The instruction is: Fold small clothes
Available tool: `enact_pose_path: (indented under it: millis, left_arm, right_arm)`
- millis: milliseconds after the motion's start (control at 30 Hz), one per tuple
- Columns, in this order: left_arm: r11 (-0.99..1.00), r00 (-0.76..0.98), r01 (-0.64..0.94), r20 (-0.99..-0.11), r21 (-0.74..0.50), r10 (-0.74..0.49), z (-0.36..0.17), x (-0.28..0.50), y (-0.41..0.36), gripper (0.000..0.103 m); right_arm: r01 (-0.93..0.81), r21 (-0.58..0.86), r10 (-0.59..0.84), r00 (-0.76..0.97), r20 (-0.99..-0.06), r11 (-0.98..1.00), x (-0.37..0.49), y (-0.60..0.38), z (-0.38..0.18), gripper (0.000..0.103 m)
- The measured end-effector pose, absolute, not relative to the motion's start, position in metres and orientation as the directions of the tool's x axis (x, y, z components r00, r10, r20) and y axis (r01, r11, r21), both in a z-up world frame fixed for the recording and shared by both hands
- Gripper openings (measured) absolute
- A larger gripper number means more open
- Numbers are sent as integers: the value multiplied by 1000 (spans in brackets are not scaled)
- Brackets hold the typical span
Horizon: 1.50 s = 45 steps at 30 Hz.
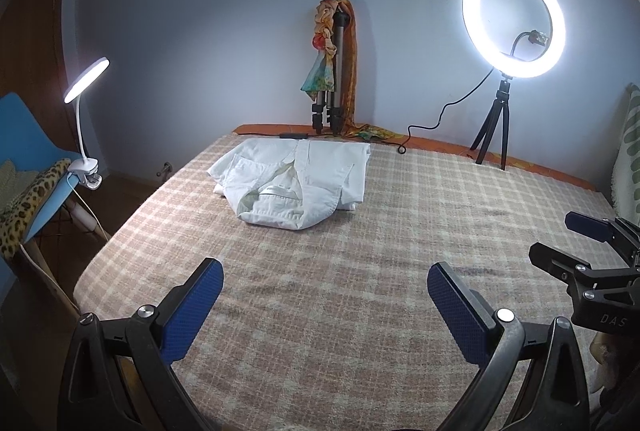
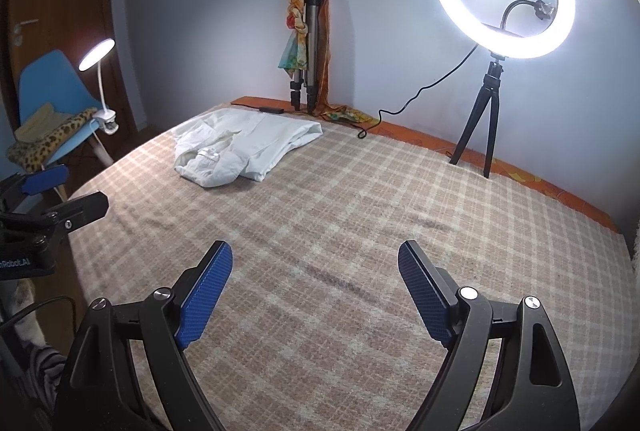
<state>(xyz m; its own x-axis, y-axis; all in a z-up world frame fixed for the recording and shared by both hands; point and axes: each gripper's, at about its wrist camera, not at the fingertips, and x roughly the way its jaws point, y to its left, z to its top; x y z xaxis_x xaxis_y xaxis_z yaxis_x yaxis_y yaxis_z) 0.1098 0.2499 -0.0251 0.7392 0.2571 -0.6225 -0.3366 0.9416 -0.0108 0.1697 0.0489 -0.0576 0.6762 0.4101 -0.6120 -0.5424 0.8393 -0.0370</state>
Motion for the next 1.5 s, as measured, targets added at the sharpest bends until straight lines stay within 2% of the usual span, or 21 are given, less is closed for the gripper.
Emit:
enact_pose_path:
  millis: [1500]
  left_arm:
    - [940, 738, -337, -634, -48, 232, -24, 111, 259, 103]
  right_arm:
    - [-565, -32, 420, 650, -634, 825, 173, 58, -68, 85]
